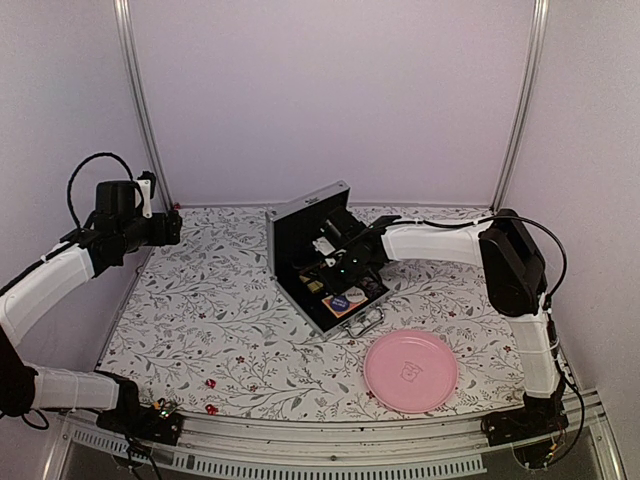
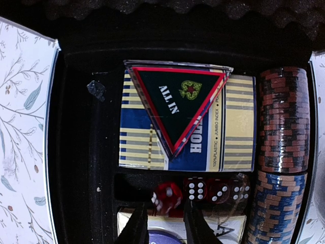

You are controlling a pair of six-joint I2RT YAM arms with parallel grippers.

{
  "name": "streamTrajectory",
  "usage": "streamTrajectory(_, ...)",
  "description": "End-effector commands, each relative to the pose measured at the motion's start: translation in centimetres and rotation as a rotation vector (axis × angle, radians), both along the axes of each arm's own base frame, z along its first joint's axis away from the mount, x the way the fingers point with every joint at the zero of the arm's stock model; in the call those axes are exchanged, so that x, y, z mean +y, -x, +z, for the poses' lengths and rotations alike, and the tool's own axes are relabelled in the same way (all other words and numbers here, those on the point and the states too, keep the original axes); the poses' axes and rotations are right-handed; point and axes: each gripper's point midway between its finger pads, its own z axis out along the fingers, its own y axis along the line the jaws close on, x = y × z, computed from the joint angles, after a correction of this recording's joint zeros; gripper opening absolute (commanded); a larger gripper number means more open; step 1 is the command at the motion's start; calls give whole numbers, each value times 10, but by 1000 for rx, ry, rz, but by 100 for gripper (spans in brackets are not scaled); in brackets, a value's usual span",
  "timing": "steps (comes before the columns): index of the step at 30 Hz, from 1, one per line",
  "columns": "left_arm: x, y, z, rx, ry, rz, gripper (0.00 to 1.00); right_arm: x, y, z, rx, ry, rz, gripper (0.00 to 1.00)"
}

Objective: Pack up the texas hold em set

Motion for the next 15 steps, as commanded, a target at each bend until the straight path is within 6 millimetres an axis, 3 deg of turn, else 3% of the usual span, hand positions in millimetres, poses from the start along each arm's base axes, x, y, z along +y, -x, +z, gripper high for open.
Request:
streamTrajectory(1,-3,0,3,-13,-6,-11,97,1,-6,3,-4,-6,-9,28)
streamTrajectory(10,-3,1,3,-14,-6,-11,97,1,-7,7,-11,-10,-17,32)
streamTrajectory(15,-3,1,3,-14,-7,-10,97,-2,-11,10,-51,20,-41,43)
